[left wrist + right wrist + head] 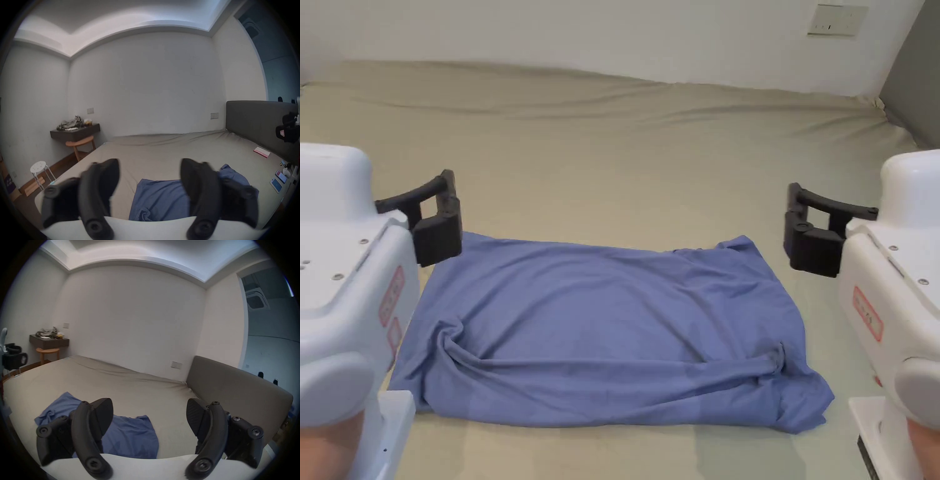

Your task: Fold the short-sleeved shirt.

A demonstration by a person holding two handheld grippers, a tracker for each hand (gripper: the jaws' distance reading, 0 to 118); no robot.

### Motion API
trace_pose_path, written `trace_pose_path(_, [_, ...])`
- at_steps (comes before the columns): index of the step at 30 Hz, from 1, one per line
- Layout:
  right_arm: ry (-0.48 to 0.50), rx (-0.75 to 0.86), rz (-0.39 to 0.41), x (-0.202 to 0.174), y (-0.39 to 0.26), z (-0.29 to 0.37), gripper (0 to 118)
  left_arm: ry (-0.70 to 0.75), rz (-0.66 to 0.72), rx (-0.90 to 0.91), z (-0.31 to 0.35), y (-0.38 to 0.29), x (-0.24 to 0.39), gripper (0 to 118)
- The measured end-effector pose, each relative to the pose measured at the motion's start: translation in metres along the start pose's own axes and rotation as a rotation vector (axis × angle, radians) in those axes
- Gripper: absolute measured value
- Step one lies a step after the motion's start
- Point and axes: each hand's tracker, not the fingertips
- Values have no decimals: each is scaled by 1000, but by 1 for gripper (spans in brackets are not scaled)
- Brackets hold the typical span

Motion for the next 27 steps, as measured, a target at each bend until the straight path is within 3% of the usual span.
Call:
trace_pose_path(2, [16, 18, 22, -12, 2, 12, 88, 1, -10, 15, 10, 0, 8, 47])
trace_pose_path(3, [29, 21, 30, -18, 2, 17, 70, 6, -19, 29, 14, -1, 11, 28])
trace_pose_path(4, [40, 23, 37, -22, 0, 18, 47, 6, -34, 35, 17, -2, 15, 16])
trace_pose_path(5, [45, 27, 44, -26, -1, 21, 20, 3, -45, 35, 19, -3, 17, 8])
trace_pose_path(6, [35, 35, 59, -30, -4, 22, 3, -1, -53, 36, 22, -5, 21, 2])
trace_pose_path(9, [55, 15, 103, -38, -8, 24, 3, -14, -76, 27, 25, -9, 25, 0])
trace_pose_path(17, [69, -1, 90, -33, -15, 22, 3, -33, -64, -48, 13, -19, 17, 0])
trace_pose_path(24, [54, -46, 93, -17, -31, 16, 3, -6, -16, -357, -31, -91, -10, 1])
trace_pose_path(25, [50, -57, 92, -14, -34, 14, 3, 0, -1, -409, -40, -107, -15, 5])
trace_pose_path(26, [47, -64, 92, -11, -37, 13, 3, 8, 10, -457, -47, -121, -19, 20])
trace_pose_path(27, [41, -75, 94, -9, -40, 10, 3, 0, 12, -545, -56, -137, -24, 44])
